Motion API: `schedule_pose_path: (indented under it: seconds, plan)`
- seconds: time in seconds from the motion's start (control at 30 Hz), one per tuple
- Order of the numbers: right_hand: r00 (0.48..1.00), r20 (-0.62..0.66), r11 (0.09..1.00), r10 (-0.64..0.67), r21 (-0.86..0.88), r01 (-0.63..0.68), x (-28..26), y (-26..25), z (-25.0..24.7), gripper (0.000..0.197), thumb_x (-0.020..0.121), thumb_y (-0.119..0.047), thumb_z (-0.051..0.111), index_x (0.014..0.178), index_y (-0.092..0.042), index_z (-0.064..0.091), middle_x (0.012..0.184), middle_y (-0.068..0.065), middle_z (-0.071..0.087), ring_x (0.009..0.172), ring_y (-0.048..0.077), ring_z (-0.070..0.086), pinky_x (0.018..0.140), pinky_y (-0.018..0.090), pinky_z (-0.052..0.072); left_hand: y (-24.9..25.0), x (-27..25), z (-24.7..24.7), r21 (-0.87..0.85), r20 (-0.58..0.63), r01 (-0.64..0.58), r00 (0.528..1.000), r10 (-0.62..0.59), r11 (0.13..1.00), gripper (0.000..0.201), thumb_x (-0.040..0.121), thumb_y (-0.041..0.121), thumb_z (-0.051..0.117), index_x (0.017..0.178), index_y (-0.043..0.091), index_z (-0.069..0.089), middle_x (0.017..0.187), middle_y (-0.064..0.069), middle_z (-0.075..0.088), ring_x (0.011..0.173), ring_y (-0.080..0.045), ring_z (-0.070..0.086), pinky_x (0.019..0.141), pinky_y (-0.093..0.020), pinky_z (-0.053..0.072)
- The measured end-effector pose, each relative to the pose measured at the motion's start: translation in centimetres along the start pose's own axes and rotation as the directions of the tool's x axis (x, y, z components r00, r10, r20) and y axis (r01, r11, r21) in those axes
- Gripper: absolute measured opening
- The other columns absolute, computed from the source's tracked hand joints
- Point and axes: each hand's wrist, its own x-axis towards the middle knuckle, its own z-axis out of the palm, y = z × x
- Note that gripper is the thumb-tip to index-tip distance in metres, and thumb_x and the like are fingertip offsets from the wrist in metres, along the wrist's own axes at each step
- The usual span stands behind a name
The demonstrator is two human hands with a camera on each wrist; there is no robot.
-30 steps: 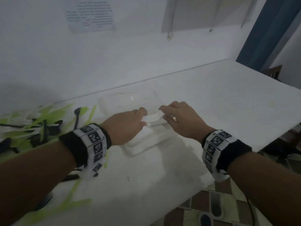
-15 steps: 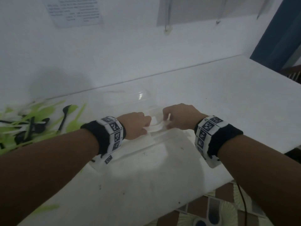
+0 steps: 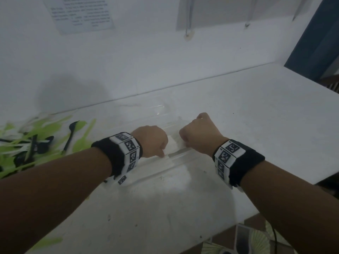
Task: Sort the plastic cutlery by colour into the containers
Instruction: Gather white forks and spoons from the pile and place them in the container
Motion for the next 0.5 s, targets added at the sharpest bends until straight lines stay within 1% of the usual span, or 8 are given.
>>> schedule_pose_path:
  seconds: [0.1, 0.13, 0.2, 0.27, 0.33, 0.37, 0.43, 0.5]
  plan:
    - [1.0, 0.01, 1.0, 0.004, -0.004, -0.004, -0.1, -0.3, -0.2, 0.018, 0.083, -0.013, 0.065, 0.072, -0.021, 0.053, 0.059, -0.009, 0.048, 0.06, 0.019, 0.051, 0.092, 0.035, 0.036, 0.5, 0.3, -0.1, 0.052, 0.001, 0.014, 1.0, -0.014, 0.999, 0.016, 0.095, 0.036, 0.069, 0.092, 0.021, 0.064, 0.111, 0.0, 0.067, 0.094, -0.022, 0.06, 0.081, -0.029, 0.046]
    - [1.0, 0.008, 1.0, 0.007, -0.002, -0.007, -0.1, -0.5, -0.3, 0.021, 0.083, -0.012, 0.065, 0.07, -0.02, 0.051, 0.06, -0.009, 0.048, 0.058, 0.018, 0.049, 0.088, 0.035, 0.033, 0.8, 0.5, -0.1, 0.08, 0.005, 0.021, 1.0, -0.021, 0.997, 0.016, 0.095, 0.034, 0.069, 0.09, 0.019, 0.064, 0.108, -0.001, 0.068, 0.092, -0.023, 0.061, 0.08, -0.031, 0.048]
    - [1.0, -0.003, 1.0, 0.025, -0.003, -0.025, 0.0, -0.8, -0.3, 0.027, 0.084, -0.01, 0.065, 0.067, -0.02, 0.046, 0.061, -0.009, 0.049, 0.058, 0.017, 0.048, 0.083, 0.036, 0.028, 1.2, 0.8, -0.2, 0.116, 0.011, 0.031, 0.999, -0.032, 0.993, 0.018, 0.094, 0.033, 0.07, 0.094, 0.014, 0.068, 0.104, -0.004, 0.07, 0.091, -0.027, 0.065, 0.081, -0.033, 0.052]
    - [0.999, -0.006, 0.999, 0.048, 0.017, -0.048, 0.1, -0.8, -0.4, 0.028, 0.086, -0.014, 0.067, 0.067, -0.02, 0.047, 0.063, -0.009, 0.051, 0.064, 0.018, 0.055, 0.089, 0.038, 0.031, 1.0, 0.8, -0.3, 0.099, 0.017, 0.04, 0.999, -0.041, 0.994, 0.02, 0.093, 0.034, 0.071, 0.089, 0.015, 0.066, 0.103, -0.003, 0.07, 0.089, -0.026, 0.065, 0.079, -0.032, 0.052]
    - [0.997, 0.031, 0.995, 0.063, 0.079, -0.066, 0.1, -0.6, -0.5, 0.03, 0.087, -0.031, 0.074, 0.07, -0.022, 0.051, 0.069, -0.008, 0.057, 0.075, 0.019, 0.063, 0.103, 0.042, 0.033, 0.6, 0.7, -0.4, 0.042, 0.026, 0.042, 0.999, -0.043, 0.998, 0.026, 0.093, 0.041, 0.07, 0.08, 0.02, 0.061, 0.101, -0.001, 0.07, 0.09, -0.024, 0.064, 0.081, -0.034, 0.052]
    - [0.997, 0.045, 0.991, 0.063, 0.119, -0.068, 0.0, -0.5, -0.7, 0.033, 0.086, -0.044, 0.076, 0.073, -0.022, 0.054, 0.073, -0.008, 0.06, 0.08, 0.019, 0.064, 0.106, 0.043, 0.033, 0.3, 0.6, -0.4, 0.016, 0.039, 0.037, 0.999, -0.038, 0.999, 0.03, 0.093, 0.045, 0.068, 0.08, 0.02, 0.062, 0.1, 0.0, 0.07, 0.091, -0.023, 0.064, 0.083, -0.036, 0.053]
    - [0.998, 0.027, 0.97, 0.059, 0.233, -0.064, -0.1, -0.4, -1.1, 0.035, 0.085, -0.06, 0.071, 0.086, -0.026, 0.064, 0.085, -0.009, 0.066, 0.088, 0.018, 0.065, 0.099, 0.041, 0.041, -0.4, 0.0, -0.5, -0.035, 0.048, 0.02, 0.999, -0.019, 0.999, 0.038, 0.095, 0.054, 0.061, 0.088, 0.018, 0.07, 0.098, 0.001, 0.07, 0.091, -0.02, 0.065, 0.085, -0.037, 0.053]
    - [0.994, -0.04, 0.906, 0.097, 0.418, -0.071, 0.0, -0.6, -1.4, 0.03, 0.091, -0.06, 0.063, 0.097, -0.03, 0.068, 0.095, -0.011, 0.069, 0.094, 0.016, 0.064, 0.089, 0.038, 0.05, -1.3, -0.9, -0.7, -0.121, -0.03, 0.011, 0.999, -0.015, 0.993, 0.034, 0.097, 0.054, 0.058, 0.095, 0.023, 0.071, 0.097, 0.008, 0.069, 0.091, -0.014, 0.063, 0.085, -0.034, 0.051]
